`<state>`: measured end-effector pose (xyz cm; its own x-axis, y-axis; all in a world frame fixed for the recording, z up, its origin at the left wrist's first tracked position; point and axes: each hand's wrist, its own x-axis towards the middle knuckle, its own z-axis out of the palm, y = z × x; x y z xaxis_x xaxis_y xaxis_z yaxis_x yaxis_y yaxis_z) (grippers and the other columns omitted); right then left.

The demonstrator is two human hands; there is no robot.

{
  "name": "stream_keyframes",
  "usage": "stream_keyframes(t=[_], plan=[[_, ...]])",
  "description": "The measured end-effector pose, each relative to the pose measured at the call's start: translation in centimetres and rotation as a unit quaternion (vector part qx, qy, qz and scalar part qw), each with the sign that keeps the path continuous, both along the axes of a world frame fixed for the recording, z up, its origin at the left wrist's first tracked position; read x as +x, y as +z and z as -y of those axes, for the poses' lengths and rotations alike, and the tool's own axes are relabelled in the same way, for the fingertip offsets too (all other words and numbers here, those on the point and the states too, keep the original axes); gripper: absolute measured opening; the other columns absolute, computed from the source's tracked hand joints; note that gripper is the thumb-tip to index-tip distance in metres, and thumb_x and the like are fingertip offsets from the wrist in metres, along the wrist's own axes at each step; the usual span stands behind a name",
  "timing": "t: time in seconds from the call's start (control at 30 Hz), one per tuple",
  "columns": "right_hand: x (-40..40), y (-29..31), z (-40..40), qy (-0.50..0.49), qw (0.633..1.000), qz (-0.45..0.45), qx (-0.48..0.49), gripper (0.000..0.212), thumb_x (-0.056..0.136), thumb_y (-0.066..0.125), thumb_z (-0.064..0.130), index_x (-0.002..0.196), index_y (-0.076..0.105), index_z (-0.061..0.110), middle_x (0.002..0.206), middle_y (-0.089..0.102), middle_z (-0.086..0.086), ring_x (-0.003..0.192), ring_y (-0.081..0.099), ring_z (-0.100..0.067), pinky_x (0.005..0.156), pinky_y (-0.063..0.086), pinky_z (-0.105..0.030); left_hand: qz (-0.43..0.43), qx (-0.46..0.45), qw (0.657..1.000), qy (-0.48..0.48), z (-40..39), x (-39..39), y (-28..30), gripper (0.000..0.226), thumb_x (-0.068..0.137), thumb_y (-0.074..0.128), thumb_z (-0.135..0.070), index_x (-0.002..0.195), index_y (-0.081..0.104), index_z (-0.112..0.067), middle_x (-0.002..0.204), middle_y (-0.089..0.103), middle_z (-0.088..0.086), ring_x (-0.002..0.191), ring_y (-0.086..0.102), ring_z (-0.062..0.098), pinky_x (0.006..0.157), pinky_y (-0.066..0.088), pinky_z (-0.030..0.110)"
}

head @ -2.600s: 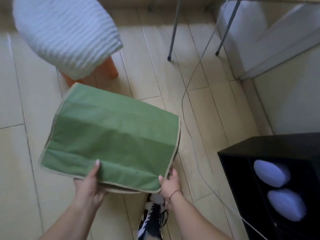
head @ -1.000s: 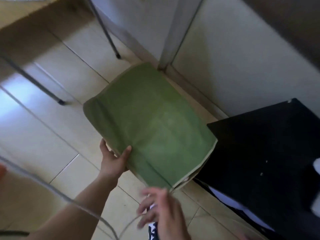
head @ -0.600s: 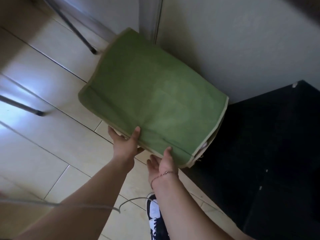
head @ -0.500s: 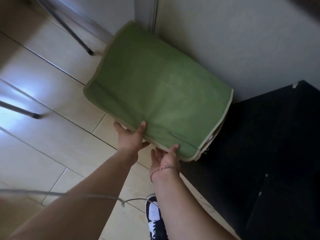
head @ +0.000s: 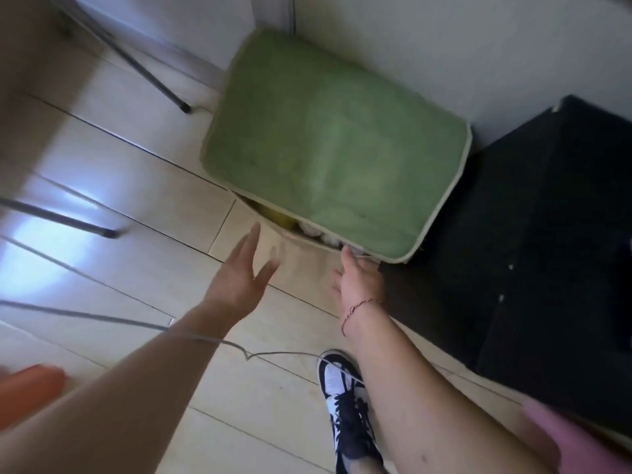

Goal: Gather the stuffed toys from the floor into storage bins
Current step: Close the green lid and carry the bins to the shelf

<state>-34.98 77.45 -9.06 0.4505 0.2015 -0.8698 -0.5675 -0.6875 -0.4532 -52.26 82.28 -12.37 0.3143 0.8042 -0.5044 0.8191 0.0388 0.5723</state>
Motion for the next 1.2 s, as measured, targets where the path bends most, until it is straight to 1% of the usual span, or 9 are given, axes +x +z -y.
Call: stream_keyframes(t=[0.13, 0.3, 0.4, 0.5, 0.57, 0.73, 0.83, 0.97, 1.2], plan=[[-0.3, 7.2, 3.0, 0.192, 0.978, 0.083, 0.015, 0.071, 0.099, 0.059, 0.029, 0.158, 0.020, 0.024, 0.150, 0.048, -0.001, 0.135, 0.051, -0.024, 0.108, 0.041, -0.031, -0.273, -0.028, 0.927, -0.257, 3.5, -8.3, 5.3, 0.065, 0.095, 0.037, -0.051, 0.152, 0.010, -0.034, 0.157, 0.029, -0.002, 0.140, 0.033, 0.020, 0.107, 0.040, 0.036], [-1.8, 16.6, 11.7, 0.384, 0.913, 0.128, 0.054, 0.078, 0.099, 0.056, 0.036, 0.159, 0.008, 0.032, 0.159, 0.040, -0.005, 0.140, 0.049, -0.022, 0.115, 0.039, -0.033, -0.455, -0.194, 0.814, -0.305, 9.1, -12.9, 18.0, 0.037, 0.095, 0.044, -0.043, 0.125, 0.056, -0.025, 0.126, 0.058, -0.004, 0.116, 0.057, 0.013, 0.094, 0.045, 0.027], [-2.2, 22.6, 18.9, 0.425, 0.886, 0.178, 0.054, 0.077, 0.099, 0.055, 0.037, 0.160, 0.008, 0.034, 0.162, 0.036, -0.001, 0.145, 0.043, -0.020, 0.117, 0.034, -0.029, -0.332, -0.270, 0.865, -0.262, 12.6, -13.3, 24.2, 0.046, 0.098, 0.042, -0.043, 0.095, 0.066, -0.004, 0.098, 0.061, 0.018, 0.093, 0.059, 0.020, 0.097, 0.047, 0.031], [-3.0, 27.0, 26.2, 0.405, 0.895, 0.183, 0.040, 0.077, 0.099, 0.055, 0.038, 0.160, 0.008, 0.030, 0.160, 0.039, -0.002, 0.144, 0.043, -0.020, 0.112, 0.033, -0.022, -0.062, -0.342, 0.937, 0.007, 16.0, -11.1, 29.2, 0.027, 0.097, 0.048, -0.009, 0.119, 0.058, 0.003, 0.097, 0.065, 0.018, 0.076, 0.070, 0.016, 0.065, 0.053, 0.027], [-3.3, 30.3, 31.8, 0.367, 0.913, 0.173, 0.024, 0.076, 0.099, 0.055, 0.036, 0.160, 0.010, 0.028, 0.158, 0.041, -0.004, 0.143, 0.044, -0.020, 0.108, 0.032, -0.018, 0.028, -0.245, 0.957, 0.153, 18.9, -8.8, 32.5, 0.023, 0.097, 0.052, -0.011, 0.119, 0.058, -0.013, 0.100, 0.066, 0.010, 0.073, 0.068, 0.014, 0.056, 0.044, 0.024], [-2.9, 39.1, 44.1, 0.333, 0.926, 0.176, -0.017, 0.076, 0.093, 0.066, 0.027, 0.153, 0.020, 0.037, 0.150, 0.053, 0.004, 0.134, 0.054, -0.007, 0.088, 0.036, 0.006, 0.091, -0.094, 0.956, 0.261, 26.9, -3.8, 39.1, 0.041, 0.091, 0.060, -0.039, 0.130, 0.055, -0.025, 0.124, 0.062, 0.000, 0.110, 0.059, 0.022, 0.094, 0.047, 0.037], [-0.7, 43.7, 47.2, 0.337, 0.925, 0.172, -0.026, 0.079, 0.090, 0.070, 0.029, 0.154, 0.023, 0.030, 0.144, 0.059, -0.009, 0.127, 0.060, -0.027, 0.072, 0.039, 0.008, 0.092, -0.064, 0.949, 0.294, 31.3, -1.3, 42.6, 0.060, 0.088, 0.061, -0.045, 0.142, 0.041, -0.028, 0.143, 0.049, 0.001, 0.128, 0.050, 0.024, 0.105, 0.043, 0.046], [5.3, 46.8, 47.9, 0.353, 0.913, 0.203, 0.003, 0.093, 0.080, 0.061, 0.059, 0.158, 0.018, 0.030, 0.155, 0.039, 0.011, 0.138, 0.048, -0.020, 0.112, 0.041, -0.035, 0.122, -0.027, 0.929, 0.349, 35.3, 3.1, 46.4, 0.071, 0.086, 0.059, -0.050, 0.147, 0.028, -0.030, 0.154, 0.034, -0.004, 0.139, 0.037, 0.022, 0.111, 0.035, 0.048], [10.8, 50.6, 44.5, 0.557, 0.791, 0.238, 0.078, 0.084, 0.093, 0.057, 0.050, 0.159, 0.012, 0.023, 0.165, 0.024, 0.000, 0.151, 0.027, -0.014, 0.119, 0.022, -0.020, 0.150, 0.040, 0.874, 0.461, 38.2, 8.5, 52.4, 0.074, 0.089, 0.061, -0.039, 0.150, 0.022, -0.024, 0.157, 0.026, -0.002, 0.144, 0.026, 0.017, 0.117, 0.025, 0.038]])
